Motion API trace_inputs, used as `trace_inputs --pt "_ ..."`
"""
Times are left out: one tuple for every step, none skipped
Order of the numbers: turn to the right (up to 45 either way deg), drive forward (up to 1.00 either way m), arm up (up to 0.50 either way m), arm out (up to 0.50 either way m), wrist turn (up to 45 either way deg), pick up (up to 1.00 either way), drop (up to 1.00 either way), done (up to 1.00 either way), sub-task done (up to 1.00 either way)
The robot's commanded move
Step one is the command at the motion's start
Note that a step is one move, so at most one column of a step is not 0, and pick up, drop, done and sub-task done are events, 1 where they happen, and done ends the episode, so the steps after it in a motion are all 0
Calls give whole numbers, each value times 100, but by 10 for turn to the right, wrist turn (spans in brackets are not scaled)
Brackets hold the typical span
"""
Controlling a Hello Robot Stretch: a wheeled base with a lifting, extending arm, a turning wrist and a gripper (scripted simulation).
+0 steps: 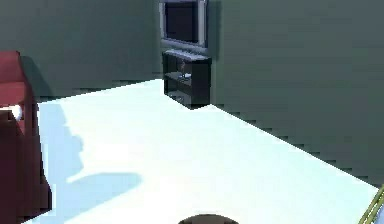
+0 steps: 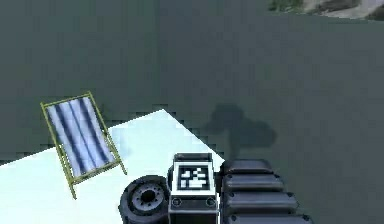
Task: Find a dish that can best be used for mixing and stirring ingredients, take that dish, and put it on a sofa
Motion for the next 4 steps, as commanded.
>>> trace_inputs --pt "60 0 0 0 0 0 0 0 0" --pt "0 20 0 0 0 0 0 0 0" --pt "-420 0 0 0 0 0 0 0 0" --pt "0 100 0 0 0 0 0 0 0"
